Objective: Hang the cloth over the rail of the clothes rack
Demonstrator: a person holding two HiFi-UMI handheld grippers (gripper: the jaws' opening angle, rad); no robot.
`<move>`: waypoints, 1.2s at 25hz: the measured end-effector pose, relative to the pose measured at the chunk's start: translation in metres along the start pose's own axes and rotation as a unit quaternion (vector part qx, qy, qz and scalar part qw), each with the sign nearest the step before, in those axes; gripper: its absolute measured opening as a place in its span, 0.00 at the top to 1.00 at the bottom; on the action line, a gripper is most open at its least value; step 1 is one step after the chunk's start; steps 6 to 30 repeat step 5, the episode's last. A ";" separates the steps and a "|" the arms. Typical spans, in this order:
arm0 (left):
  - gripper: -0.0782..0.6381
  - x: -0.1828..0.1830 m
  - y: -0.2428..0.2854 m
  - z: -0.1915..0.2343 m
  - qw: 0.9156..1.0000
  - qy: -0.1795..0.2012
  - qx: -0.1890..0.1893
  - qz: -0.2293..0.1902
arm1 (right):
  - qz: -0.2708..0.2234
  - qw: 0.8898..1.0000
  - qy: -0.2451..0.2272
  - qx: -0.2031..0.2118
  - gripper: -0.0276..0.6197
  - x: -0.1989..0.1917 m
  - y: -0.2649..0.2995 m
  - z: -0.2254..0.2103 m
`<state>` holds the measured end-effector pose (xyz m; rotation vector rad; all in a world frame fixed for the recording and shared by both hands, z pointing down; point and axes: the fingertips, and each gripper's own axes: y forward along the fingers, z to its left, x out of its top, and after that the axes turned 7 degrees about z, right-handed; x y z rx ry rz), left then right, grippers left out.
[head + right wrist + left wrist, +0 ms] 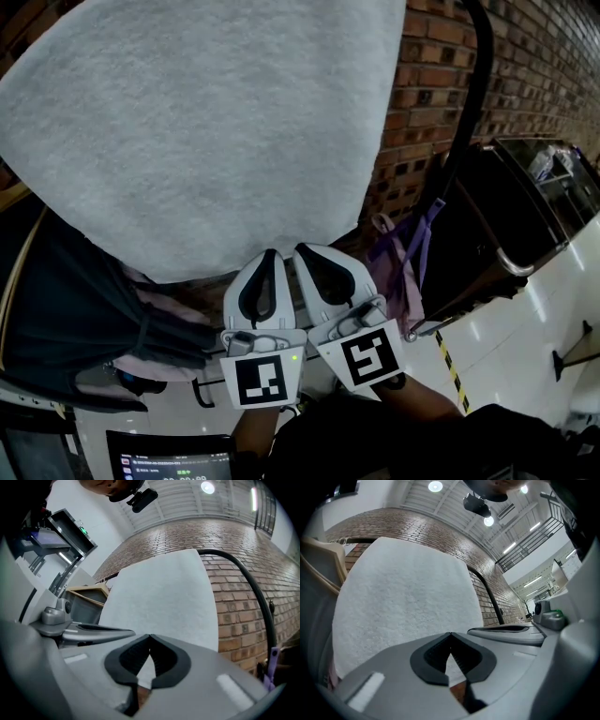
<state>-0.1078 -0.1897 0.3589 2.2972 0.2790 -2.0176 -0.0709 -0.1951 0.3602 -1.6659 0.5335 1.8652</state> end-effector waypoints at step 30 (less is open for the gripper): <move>0.88 0.003 -0.006 -0.001 1.000 -0.001 -0.003 -0.001 | 0.001 1.000 0.008 -0.001 0.95 0.003 -0.004 0.004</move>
